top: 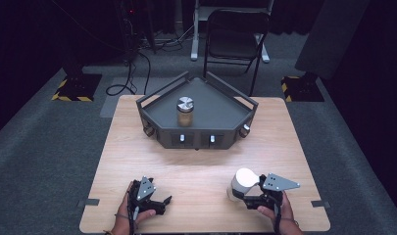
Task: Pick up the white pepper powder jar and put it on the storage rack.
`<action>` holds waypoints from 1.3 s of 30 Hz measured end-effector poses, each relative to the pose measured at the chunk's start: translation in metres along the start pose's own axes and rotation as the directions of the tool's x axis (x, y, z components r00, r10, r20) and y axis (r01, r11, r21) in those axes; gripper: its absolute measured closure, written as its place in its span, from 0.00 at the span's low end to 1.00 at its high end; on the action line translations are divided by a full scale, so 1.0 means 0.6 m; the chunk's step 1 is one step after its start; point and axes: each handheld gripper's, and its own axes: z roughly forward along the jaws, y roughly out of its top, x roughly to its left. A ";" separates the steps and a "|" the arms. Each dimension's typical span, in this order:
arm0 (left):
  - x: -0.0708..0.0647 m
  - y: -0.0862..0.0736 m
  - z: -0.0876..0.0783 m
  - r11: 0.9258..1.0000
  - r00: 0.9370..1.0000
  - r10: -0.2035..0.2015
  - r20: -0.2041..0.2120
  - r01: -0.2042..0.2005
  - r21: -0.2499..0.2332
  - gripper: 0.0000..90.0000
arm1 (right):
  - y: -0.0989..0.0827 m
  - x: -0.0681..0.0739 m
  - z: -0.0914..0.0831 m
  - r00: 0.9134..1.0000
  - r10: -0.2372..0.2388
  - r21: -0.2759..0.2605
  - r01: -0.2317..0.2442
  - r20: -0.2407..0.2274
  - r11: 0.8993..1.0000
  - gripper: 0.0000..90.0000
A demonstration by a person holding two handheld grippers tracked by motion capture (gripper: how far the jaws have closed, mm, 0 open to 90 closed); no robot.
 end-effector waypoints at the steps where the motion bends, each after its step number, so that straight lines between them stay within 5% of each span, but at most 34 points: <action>1: 0.000 0.000 0.000 1.000 1.000 0.000 0.000 0.000 -0.001 0.02 | 0.004 0.001 0.000 1.000 -0.003 0.000 0.003 0.008 1.000 0.33; 19: 0.000 0.000 0.000 1.000 1.000 0.000 0.000 0.000 0.000 0.02 | 0.083 0.026 0.011 0.986 0.001 -0.073 0.011 0.168 0.997 0.33; 39: 0.000 0.000 0.000 1.000 1.000 0.001 0.000 -0.001 0.000 0.02 | 0.187 0.030 0.010 0.964 -0.006 -0.101 0.034 0.268 0.994 0.33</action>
